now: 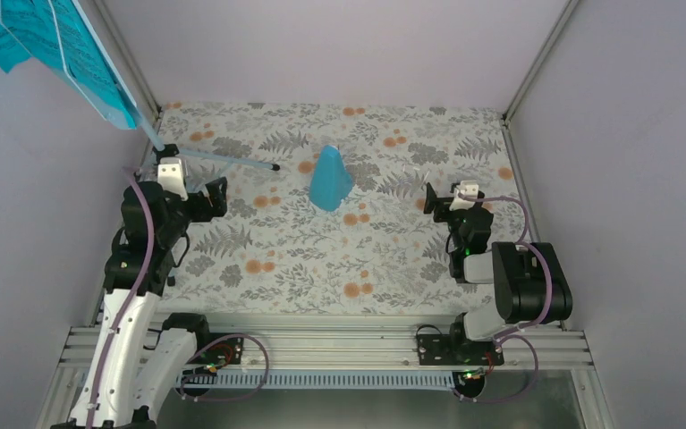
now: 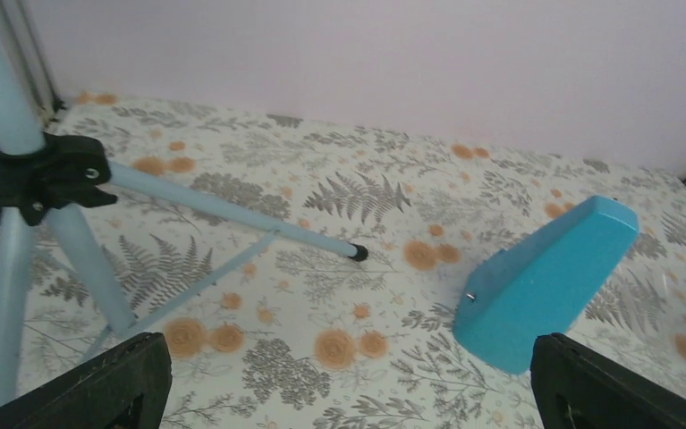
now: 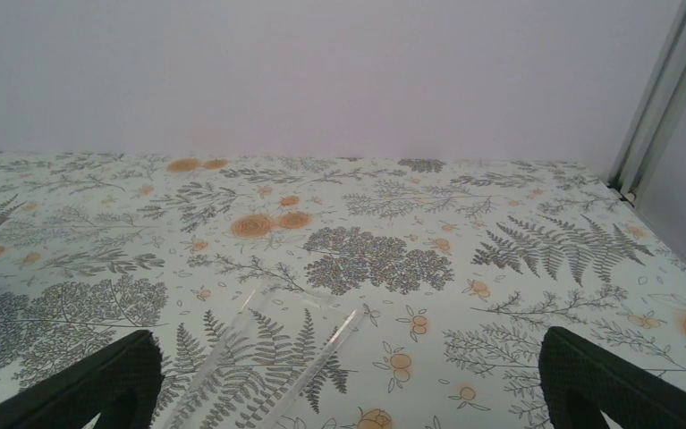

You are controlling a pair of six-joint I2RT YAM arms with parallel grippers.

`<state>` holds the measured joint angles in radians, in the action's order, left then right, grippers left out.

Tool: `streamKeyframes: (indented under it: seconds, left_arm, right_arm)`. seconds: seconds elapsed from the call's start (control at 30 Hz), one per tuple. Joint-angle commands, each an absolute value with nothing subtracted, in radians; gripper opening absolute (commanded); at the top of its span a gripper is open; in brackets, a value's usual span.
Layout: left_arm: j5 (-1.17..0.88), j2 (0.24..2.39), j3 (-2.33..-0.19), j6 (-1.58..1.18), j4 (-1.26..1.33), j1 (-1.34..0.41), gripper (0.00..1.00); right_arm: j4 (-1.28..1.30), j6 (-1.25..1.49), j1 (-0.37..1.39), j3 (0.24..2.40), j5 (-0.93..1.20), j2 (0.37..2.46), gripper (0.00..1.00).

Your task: Pack up the instrument practice props

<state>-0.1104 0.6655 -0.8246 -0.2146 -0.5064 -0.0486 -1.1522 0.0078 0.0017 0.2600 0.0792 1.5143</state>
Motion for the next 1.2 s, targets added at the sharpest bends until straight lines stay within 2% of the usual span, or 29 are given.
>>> streamKeyframes:
  seconds: [0.0, 0.17, 0.27, 0.37, 0.5, 0.67, 0.87, 1.17]
  left_arm:
    - [-0.192, 0.683, -0.815, -0.260, -0.489, -0.050, 1.00]
    - [-0.429, 0.699, -0.747, -0.264, -0.350, -0.056, 0.97]
    - [-0.482, 0.741, -0.746, -0.257, -0.288, -0.110, 0.94]
    - [-0.424, 0.891, -0.836, -0.239, -0.326, -0.234, 0.93]
    - [-0.201, 1.069, -0.964, -0.173, -0.337, -0.478, 0.93]
    - [-0.094, 1.313, -1.143, -0.118, -0.372, -0.593, 0.95]
    - [-0.019, 1.540, -1.320, -0.046, -0.378, -0.609, 1.00]
    - [-0.078, 1.799, -1.568, 0.056, -0.427, -0.580, 1.00]
  right_arm:
    - [-1.205, -0.006, -0.008, 0.279, 0.083, 1.529, 1.00]
    - [-1.206, -0.006, -0.009, 0.279, 0.084, 1.530, 0.99]
    - [-1.206, -0.005, -0.009, 0.278, 0.083, 1.529, 0.99]
    - [-1.205, -0.005, -0.009, 0.279, 0.084, 1.529, 0.99]
    - [-1.205, -0.004, -0.010, 0.279, 0.086, 1.529, 0.99]
    - [-1.203, -0.004, -0.012, 0.280, 0.091, 1.529, 0.99]
    - [-1.201, -0.004, -0.013, 0.280, 0.094, 1.530, 1.00]
    - [-1.202, -0.004, -0.014, 0.282, 0.095, 1.531, 0.99]
